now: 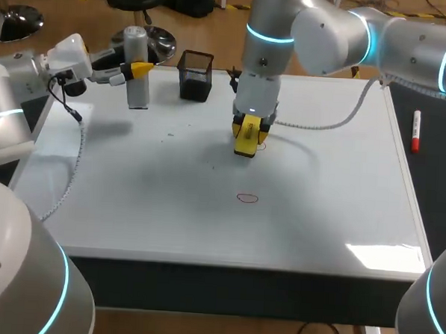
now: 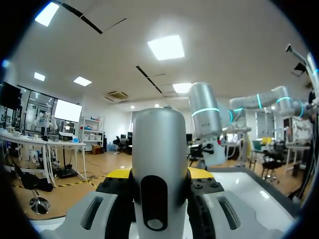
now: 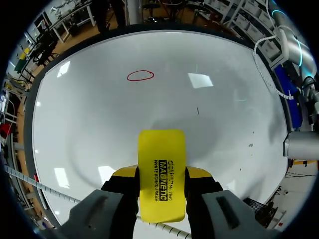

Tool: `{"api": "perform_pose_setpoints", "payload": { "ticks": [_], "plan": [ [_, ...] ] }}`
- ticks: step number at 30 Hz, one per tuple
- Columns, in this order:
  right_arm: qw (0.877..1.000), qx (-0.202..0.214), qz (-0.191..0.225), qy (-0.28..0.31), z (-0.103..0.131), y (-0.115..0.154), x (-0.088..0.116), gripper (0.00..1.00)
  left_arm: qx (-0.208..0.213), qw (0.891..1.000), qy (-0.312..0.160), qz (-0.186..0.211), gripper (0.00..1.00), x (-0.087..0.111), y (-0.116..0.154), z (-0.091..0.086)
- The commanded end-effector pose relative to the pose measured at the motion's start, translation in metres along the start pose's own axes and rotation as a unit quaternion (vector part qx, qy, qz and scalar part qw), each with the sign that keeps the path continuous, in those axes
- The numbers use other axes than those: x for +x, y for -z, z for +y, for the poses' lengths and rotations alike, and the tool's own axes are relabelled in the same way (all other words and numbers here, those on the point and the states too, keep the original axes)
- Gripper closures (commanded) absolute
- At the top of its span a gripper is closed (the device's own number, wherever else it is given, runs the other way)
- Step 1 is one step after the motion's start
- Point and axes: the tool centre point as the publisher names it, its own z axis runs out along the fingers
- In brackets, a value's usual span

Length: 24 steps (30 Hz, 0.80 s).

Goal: Pick up the inspection probe, press it on each red-marked spot on the whiteboard one by one, put down the probe, pick up the eraser, and wipe off all the red marks.

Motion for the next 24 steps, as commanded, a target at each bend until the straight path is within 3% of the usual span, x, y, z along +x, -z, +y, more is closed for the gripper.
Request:
{"api": "perform_pose_setpoints", "payload": {
  "ticks": [1,14,24],
  "plan": [
    [1.0,-0.003,0.003,0.0,-0.003,-0.004,0.0,1.0,0.0,1.0,-0.001,-0.003,1.0,0.002,0.0,-0.001],
    [1.0,-0.013,0.012,-0.013,-0.009,-0.015,0.016,1.0,0.0,1.0,-0.001,-0.003,1.0,0.002,0.0,-0.001],
    [0.998,-0.032,0.024,-0.04,-0.018,-0.031,0.038,1.0,0.0,1.0,-0.001,-0.003,1.0,0.002,0.0,-0.001]
  ]
}}
